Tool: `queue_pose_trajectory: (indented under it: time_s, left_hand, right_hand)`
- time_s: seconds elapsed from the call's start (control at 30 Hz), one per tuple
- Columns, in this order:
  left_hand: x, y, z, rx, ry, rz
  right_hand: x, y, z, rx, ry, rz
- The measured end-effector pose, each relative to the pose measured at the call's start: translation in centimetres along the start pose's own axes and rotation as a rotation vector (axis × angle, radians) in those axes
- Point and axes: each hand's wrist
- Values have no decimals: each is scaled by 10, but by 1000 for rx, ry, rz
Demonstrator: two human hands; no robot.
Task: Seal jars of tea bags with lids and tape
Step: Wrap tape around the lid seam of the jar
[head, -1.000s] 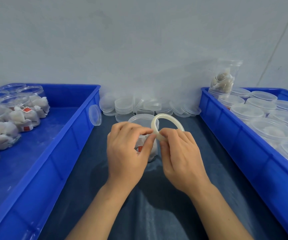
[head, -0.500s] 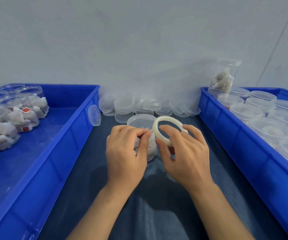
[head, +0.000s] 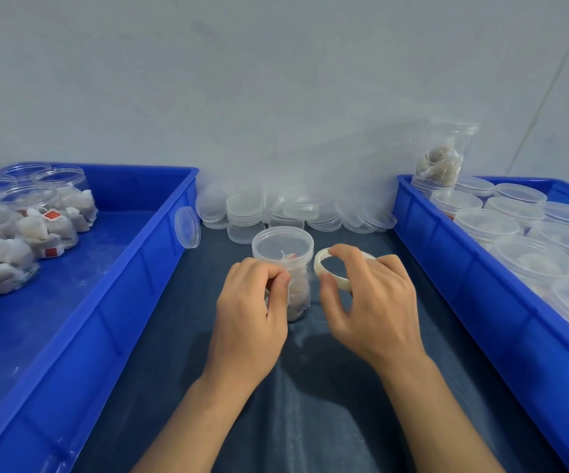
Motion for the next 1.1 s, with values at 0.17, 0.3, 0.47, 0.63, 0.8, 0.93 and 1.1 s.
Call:
queue_pose_trajectory:
  time_s: [0.17,0.3,0.47,0.63,0.8,0.93,1.1]
  left_hand:
    - [-1,3,3,40,-23,46]
    - [0,4,1,56,-49,96]
    - [2,4,1,28,-71,176]
    - [4,3,2,-1,-49,192]
    - [8,3,2,-10,-41,206]
    - [8,5,1,-30,-47,203]
    - [9,6,-2,-133,-64,254]
  right_hand:
    - [7,5,-4,-101,-24,47]
    - [10,12,-7,-198,-68,84]
    - [12,20,-9,-242,-113,120]
    - [13,21,-10,-282,-87,120]
    - [15,24,-10,-307,-91,107]
    - [15,26,-11,-330,-96,91]
    - [14,29,-13,-344,-97,73]
Point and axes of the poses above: each hand's wrist, its own x-axis towards the middle knuckle, its own z-axis out of the back of the hand, y = z × x, and after that the axes turned 2 degrees about -z, right-handed
